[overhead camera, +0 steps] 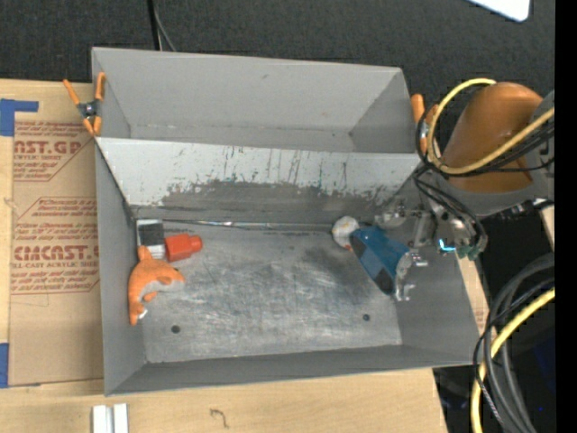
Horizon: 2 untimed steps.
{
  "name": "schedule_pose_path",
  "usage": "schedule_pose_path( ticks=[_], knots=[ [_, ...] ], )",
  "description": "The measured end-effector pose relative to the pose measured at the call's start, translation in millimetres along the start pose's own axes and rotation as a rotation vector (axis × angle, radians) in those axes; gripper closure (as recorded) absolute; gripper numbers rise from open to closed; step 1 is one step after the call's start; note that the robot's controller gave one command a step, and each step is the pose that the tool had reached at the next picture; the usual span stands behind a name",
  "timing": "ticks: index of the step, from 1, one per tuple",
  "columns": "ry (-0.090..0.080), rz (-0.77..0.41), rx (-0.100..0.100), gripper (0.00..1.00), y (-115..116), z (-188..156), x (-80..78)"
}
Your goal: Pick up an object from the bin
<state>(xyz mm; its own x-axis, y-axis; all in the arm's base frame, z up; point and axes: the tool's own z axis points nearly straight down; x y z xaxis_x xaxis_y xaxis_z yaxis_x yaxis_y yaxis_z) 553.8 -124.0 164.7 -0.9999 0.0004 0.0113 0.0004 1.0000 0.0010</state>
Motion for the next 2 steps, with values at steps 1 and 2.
schedule_pose_path(
  ticks=[1, 2],
  knots=[
    [-0.008, -0.001, 0.001, 0.00, 0.5, -4.7, -1.8],
    [-0.013, -0.022, 0.003, 0.00, -10.7, 46.0, -19.4]
  ],
)
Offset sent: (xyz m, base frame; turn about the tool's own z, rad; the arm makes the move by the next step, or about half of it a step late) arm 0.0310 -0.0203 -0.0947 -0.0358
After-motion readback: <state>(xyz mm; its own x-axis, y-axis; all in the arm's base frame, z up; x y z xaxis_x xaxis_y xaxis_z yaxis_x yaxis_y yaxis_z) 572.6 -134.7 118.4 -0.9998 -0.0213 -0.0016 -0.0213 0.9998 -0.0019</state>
